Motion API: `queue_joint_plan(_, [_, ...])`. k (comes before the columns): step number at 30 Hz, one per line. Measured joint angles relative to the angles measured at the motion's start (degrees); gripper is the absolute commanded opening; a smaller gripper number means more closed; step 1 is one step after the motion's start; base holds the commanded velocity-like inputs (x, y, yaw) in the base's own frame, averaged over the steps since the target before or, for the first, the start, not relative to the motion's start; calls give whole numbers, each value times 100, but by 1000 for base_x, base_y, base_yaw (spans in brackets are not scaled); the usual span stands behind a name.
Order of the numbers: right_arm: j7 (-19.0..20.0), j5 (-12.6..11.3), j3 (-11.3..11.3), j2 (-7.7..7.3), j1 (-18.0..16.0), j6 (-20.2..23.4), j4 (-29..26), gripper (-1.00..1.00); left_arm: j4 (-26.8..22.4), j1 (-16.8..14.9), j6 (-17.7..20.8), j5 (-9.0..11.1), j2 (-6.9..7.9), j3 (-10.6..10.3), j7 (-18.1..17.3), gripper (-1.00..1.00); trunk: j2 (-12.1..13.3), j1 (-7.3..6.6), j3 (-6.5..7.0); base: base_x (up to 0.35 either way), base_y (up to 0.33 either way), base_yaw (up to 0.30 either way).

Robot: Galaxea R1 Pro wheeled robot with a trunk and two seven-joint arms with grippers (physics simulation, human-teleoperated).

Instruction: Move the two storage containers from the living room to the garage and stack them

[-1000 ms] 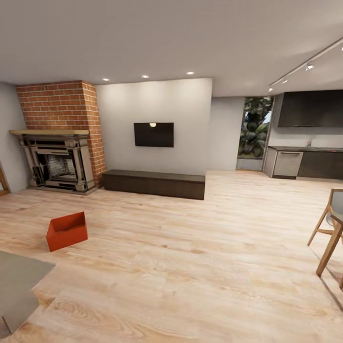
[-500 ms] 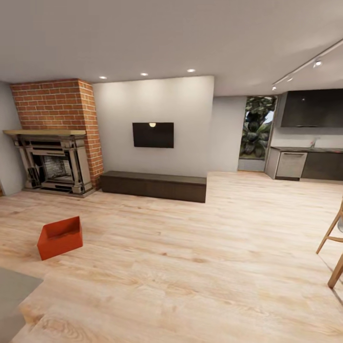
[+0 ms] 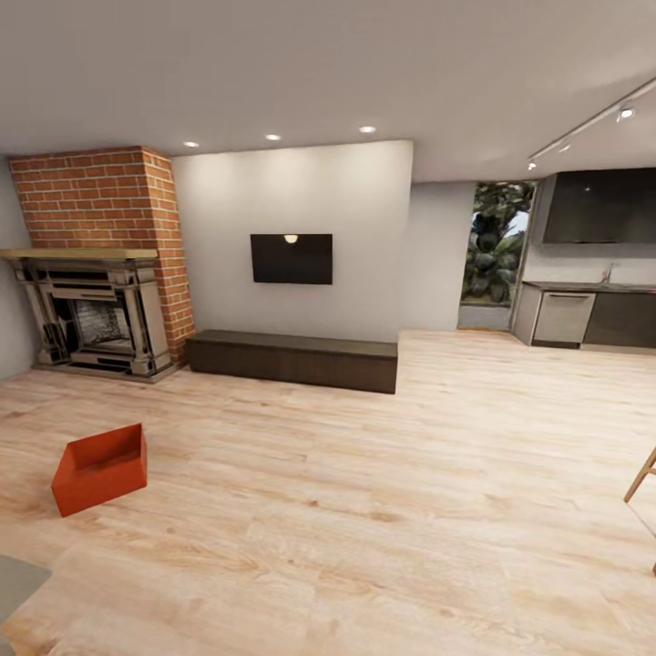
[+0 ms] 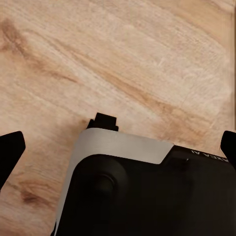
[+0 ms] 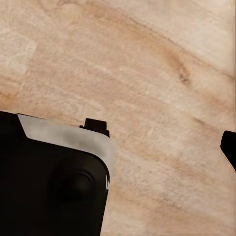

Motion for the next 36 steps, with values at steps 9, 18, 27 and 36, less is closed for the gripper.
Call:
queue_joint_plan(9, [20,2,14,-17,0,9,0,100,0,0,0,-2,-3,-1,0,100,0,0,0,327,0,0])
queue_joint_plan(18, [27,5,25,-30,0,14,0,100,0,0,0,-2,-3,-1,2,100,0,0,0,327,0,0])
queue_joint_plan(27, [26,5,34,-43,0,18,0,100,0,0,0,-2,-3,-1,2,100,0,0,0,327,0,0])
queue_joint_plan(36, [26,3,25,-26,0,18,0,100,0,0,0,-2,-3,-1,2,100,0,0,0,327,0,0])
